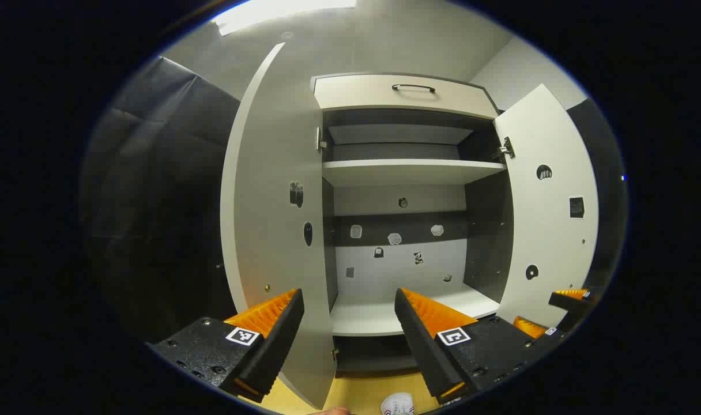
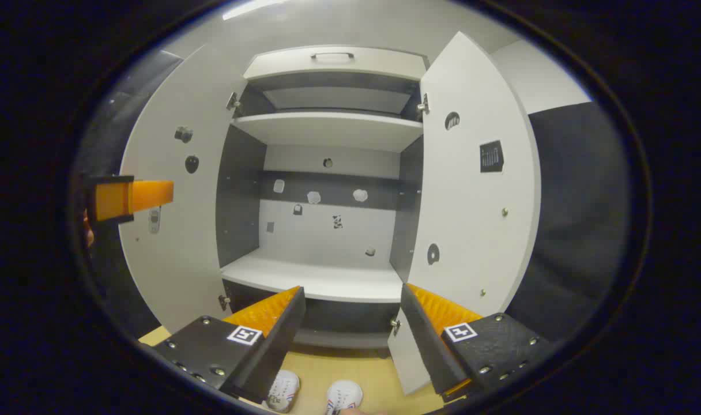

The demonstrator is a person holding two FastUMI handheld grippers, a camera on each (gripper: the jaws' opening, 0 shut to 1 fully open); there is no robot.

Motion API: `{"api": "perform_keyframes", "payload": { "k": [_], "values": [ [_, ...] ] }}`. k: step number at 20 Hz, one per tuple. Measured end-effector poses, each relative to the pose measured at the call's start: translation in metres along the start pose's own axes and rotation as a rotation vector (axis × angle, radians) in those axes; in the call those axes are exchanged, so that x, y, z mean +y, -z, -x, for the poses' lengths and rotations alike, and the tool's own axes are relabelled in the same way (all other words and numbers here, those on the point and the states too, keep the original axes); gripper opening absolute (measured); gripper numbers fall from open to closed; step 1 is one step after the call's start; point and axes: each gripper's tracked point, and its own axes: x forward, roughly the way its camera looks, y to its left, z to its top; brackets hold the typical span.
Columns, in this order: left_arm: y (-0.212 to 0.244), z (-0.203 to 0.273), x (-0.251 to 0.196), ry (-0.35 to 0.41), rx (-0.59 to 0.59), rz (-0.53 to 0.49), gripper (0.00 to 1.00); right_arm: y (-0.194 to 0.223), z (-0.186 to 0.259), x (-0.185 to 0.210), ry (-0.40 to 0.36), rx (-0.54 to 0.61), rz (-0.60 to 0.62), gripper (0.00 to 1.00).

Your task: Grab one shoe with the right hand and put it into the shoe cabinet, grab the other shoe with the left hand and put it into the shoe cabinet; then close the right door with the right hand and the left door with the left hand.

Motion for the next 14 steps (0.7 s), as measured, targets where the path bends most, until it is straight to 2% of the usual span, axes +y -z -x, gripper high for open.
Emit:
{"api": "perform_keyframes", "payload": {
  "k": [1, 2, 3, 4, 9, 14],
  "values": [
    [0.001, -0.001, 0.004, -0.005, 0.002, -0.001, 0.96, 0.014, -0.003, 0.002, -0.001, 0.027, 0.007, 0.96],
    [0.000, -0.001, 0.007, -0.010, 0.001, -0.002, 0.93, 0.028, -0.005, 0.003, -0.001, 0.052, 0.014, 0.99],
    [0.000, -0.002, 0.009, -0.014, 0.001, -0.006, 0.96, 0.041, -0.008, 0.006, -0.005, 0.078, 0.022, 0.97],
    [0.001, -0.002, 0.012, -0.020, 0.001, -0.009, 0.96, 0.056, -0.010, 0.008, -0.007, 0.104, 0.030, 0.99],
    [0.001, -0.002, 0.015, -0.015, -0.001, -0.009, 0.94, 0.119, -0.023, 0.018, -0.023, 0.222, 0.018, 0.97],
    [0.001, -0.003, 0.015, -0.016, 0.000, -0.018, 0.94, 0.164, -0.030, 0.020, -0.035, 0.308, -0.008, 0.99]
  ]
}}
